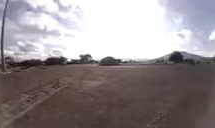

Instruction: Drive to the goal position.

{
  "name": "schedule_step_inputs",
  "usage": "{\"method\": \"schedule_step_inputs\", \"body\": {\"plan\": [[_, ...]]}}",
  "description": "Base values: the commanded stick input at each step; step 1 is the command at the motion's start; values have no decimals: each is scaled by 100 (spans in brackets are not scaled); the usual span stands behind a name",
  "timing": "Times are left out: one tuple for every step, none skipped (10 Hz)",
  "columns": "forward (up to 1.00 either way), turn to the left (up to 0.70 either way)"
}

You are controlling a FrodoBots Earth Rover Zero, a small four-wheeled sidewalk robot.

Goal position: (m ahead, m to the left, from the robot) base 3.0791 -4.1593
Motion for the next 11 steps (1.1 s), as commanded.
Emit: {"method": "schedule_step_inputs", "body": {"plan": [[0, -70], [0, -70], [0, -70], [0, -70], [0, -70], [0, -70], [0, -70], [0, -70], [0, -70], [0, -70], [0, -70]]}}
